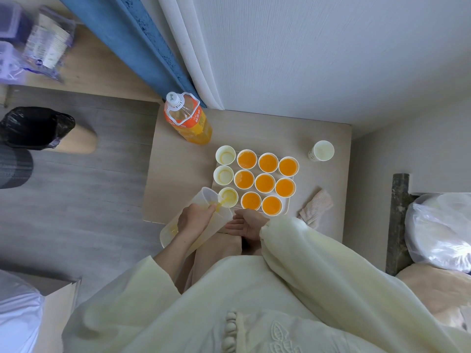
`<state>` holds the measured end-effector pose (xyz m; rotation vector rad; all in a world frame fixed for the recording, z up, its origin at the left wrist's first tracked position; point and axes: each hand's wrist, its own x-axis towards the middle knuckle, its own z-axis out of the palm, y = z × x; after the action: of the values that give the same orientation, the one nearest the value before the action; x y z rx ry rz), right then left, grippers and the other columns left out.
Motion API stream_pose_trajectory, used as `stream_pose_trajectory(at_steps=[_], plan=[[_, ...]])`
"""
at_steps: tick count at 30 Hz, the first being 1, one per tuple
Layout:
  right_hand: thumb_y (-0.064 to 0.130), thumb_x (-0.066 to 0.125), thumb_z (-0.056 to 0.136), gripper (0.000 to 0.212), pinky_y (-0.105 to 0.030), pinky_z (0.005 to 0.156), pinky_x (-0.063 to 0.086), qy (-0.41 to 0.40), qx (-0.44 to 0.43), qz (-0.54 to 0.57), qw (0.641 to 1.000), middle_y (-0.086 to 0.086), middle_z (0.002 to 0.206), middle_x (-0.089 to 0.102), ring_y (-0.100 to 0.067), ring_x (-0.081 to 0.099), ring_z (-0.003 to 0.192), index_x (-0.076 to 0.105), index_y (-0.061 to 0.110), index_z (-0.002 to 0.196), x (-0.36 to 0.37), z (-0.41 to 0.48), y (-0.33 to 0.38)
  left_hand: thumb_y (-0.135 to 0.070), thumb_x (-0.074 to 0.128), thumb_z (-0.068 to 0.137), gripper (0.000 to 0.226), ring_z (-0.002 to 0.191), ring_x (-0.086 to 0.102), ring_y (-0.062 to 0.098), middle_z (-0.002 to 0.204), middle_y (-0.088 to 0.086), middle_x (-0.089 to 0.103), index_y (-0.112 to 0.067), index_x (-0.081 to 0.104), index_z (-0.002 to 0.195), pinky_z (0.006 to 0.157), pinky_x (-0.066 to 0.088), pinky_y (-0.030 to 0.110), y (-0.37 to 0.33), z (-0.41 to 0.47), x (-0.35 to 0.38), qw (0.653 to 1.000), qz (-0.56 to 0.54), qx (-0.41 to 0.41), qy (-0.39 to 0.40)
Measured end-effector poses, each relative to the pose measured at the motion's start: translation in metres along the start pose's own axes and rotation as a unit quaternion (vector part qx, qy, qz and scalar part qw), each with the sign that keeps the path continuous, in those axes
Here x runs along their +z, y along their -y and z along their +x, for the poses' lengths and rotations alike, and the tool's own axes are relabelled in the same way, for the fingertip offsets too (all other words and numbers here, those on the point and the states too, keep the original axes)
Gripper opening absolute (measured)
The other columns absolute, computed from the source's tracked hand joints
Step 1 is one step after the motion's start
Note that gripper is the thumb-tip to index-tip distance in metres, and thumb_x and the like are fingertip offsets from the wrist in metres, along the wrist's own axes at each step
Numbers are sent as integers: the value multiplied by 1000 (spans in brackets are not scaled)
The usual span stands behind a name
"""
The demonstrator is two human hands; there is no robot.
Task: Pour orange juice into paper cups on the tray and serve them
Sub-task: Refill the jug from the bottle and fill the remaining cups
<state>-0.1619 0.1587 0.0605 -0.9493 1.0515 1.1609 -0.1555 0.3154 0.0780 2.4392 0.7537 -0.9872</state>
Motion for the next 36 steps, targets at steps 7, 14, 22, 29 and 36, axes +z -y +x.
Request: stream_pose_trajectory(at_steps=[7, 14, 22, 29, 36], plan=[[23, 57, 96, 45, -39, 89, 55, 1, -2, 2, 1000, -17, 114, 63, -29, 65, 104, 45, -1, 132, 1, -3, 0, -60, 52, 85, 58, 94, 61, 33, 103, 15, 68, -5, 67, 98, 74, 43, 32, 1, 0, 0, 1000, -5, -4, -3], [21, 59, 94, 46, -40, 89, 56, -2, -2, 6, 1000, -18, 116, 64, -30, 66, 104, 46, -1, 132, 2, -4, 1, -58, 51, 87, 57, 95, 61, 33, 104, 15, 68, -5, 67, 100, 78, 45, 34, 2, 0, 0, 1000, -6, 3, -5], [18, 56, 96, 37, -35, 68, 59, 2, 6, 10, 1000, -17, 111, 65, -29, 67, 95, 49, -1, 127, 4, -9, 3, -58, 51, 87, 55, 91, 60, 31, 101, 14, 68, -5, 67, 97, 75, 44, 33, 1, -1, -1, 1000, -4, -1, -5], [18, 55, 96, 35, -37, 76, 58, -1, 7, 8, 1000, -17, 108, 66, -29, 67, 95, 50, -2, 124, 5, -10, 2, -59, 51, 87, 56, 90, 60, 31, 101, 14, 68, -6, 67, 96, 76, 45, 34, 2, -2, -2, 1000, -4, -2, -5], [17, 56, 95, 34, -37, 75, 58, 1, 6, 8, 1000, -16, 102, 66, -28, 68, 92, 50, -1, 123, 5, -14, 2, -59, 51, 87, 56, 84, 55, 27, 101, 14, 68, -5, 66, 95, 73, 42, 32, 1, -5, -3, 1000, -1, -3, -4]])
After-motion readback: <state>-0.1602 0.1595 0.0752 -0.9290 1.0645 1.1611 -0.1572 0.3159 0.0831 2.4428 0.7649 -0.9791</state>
